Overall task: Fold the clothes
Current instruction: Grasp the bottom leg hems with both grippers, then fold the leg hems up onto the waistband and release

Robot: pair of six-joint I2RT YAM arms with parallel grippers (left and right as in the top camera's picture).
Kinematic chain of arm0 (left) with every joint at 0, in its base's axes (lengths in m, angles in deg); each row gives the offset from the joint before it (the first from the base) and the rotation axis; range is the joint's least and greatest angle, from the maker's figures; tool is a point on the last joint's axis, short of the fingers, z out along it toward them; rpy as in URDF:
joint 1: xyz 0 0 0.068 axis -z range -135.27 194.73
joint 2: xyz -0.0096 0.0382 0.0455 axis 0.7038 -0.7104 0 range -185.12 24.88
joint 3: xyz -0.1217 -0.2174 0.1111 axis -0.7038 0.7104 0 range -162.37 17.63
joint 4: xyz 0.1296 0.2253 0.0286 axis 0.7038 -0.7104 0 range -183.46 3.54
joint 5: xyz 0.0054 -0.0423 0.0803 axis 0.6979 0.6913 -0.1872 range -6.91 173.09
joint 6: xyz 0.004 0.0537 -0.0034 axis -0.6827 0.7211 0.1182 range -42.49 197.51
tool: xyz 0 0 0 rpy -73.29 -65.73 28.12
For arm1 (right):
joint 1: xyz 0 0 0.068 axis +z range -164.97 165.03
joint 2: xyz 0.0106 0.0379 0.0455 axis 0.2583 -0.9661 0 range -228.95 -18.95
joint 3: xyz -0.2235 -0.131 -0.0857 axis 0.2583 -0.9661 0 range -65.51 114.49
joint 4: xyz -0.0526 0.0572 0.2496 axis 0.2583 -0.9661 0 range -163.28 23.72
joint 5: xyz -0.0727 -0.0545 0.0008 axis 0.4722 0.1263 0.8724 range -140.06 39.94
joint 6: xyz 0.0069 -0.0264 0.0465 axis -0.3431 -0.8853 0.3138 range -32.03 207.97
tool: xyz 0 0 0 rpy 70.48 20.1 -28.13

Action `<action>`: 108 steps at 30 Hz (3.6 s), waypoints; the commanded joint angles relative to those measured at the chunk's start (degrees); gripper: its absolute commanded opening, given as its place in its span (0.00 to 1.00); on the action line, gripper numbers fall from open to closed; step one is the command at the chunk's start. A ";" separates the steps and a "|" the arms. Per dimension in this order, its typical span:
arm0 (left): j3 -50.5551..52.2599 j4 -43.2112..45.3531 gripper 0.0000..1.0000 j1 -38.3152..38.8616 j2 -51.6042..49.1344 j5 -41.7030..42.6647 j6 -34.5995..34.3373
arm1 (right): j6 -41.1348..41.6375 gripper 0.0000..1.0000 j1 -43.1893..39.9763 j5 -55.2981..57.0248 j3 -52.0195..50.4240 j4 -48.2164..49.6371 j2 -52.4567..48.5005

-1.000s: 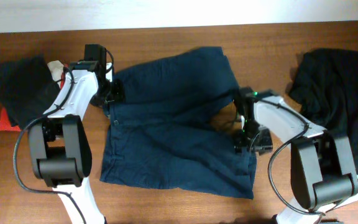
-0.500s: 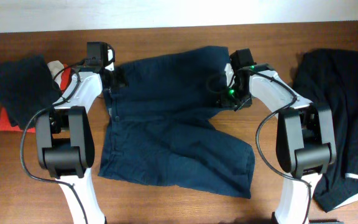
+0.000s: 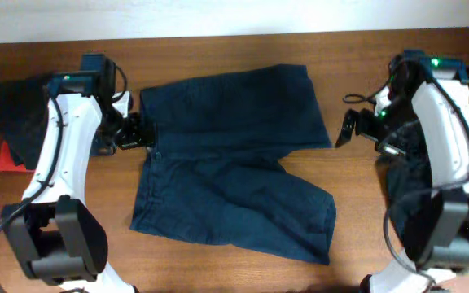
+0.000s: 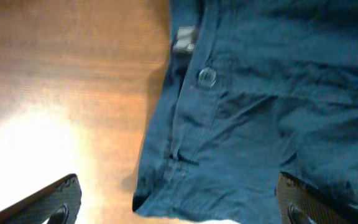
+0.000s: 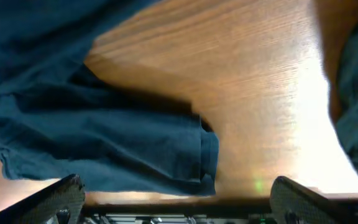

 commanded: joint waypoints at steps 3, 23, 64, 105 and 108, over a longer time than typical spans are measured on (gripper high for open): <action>19.96 7.54 0.99 -0.42 16.98 3.85 -6.08 | 10.91 0.99 0.02 -6.36 -32.50 10.67 28.94; 69.96 44.63 0.01 -0.35 37.48 0.44 -41.72 | 21.09 0.99 0.02 -11.63 -58.60 16.41 44.94; 30.58 5.64 0.00 -0.37 37.59 0.70 -14.10 | 20.59 0.04 11.65 13.53 -28.65 12.24 32.02; 16.68 24.20 0.99 -7.32 -2.86 8.66 -12.04 | 1.81 0.30 14.53 25.99 -16.28 37.64 -15.80; 16.68 24.24 0.99 -7.32 -2.95 12.87 -3.93 | 5.92 0.27 10.62 28.52 -16.28 33.97 -15.67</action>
